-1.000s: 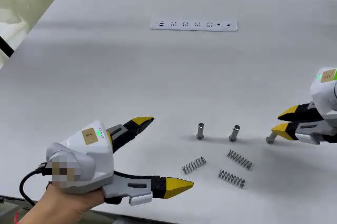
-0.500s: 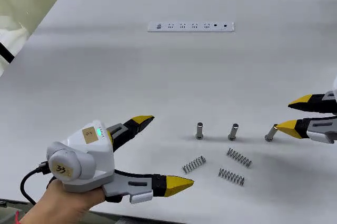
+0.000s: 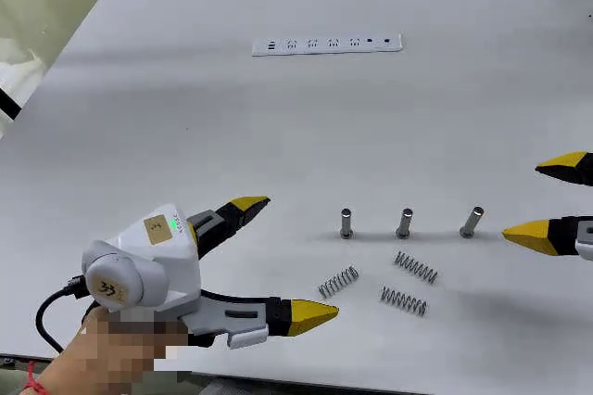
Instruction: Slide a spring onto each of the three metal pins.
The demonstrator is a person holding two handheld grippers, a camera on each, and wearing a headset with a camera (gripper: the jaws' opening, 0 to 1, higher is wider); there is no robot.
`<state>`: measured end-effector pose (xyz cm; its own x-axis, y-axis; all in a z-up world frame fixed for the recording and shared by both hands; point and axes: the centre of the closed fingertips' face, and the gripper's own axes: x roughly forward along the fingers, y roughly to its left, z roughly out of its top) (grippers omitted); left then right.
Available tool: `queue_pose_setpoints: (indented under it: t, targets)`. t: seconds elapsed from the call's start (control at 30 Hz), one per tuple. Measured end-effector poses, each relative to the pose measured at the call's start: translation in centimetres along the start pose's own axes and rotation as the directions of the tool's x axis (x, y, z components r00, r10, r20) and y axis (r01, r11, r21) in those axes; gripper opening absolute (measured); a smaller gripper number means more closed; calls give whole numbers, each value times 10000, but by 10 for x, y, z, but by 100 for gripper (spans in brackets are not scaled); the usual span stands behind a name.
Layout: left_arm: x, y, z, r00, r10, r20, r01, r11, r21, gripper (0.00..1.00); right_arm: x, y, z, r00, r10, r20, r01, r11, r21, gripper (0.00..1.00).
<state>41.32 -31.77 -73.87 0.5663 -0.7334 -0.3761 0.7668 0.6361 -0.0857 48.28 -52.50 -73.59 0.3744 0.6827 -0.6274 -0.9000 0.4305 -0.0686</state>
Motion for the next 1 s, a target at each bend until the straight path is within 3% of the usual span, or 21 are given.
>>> queue_pose_setpoints:
  t: [0.23,0.6,0.67,0.73,0.9,1.0]
  targets:
    - [1,0,-4,9995,-46,-322,54,9997,255,95,-5,6,-5,9988,268,398,-258,9994,-243,68]
    - [9,1,-18,9919,-108,-1264,206,9969,758,87,-19,18,-20,9918,874,935,-837,9956,-428,83]
    - [10,3,-24,9851,-60,-1720,216,9958,891,83,-22,20,-22,9896,975,1053,-932,9946,-449,84]
    - [13,3,-25,9831,-44,-1831,234,9945,1017,80,-26,17,-26,9872,1065,1184,-1015,9937,-474,85]
    - [17,5,-35,9684,-58,-2493,333,9938,1063,71,-28,21,-34,9854,1168,1242,-1126,9928,-403,87]
    - [19,6,-43,9527,15,-3039,335,9934,1100,66,-29,23,-36,9856,1167,1221,-1137,9930,-313,87]
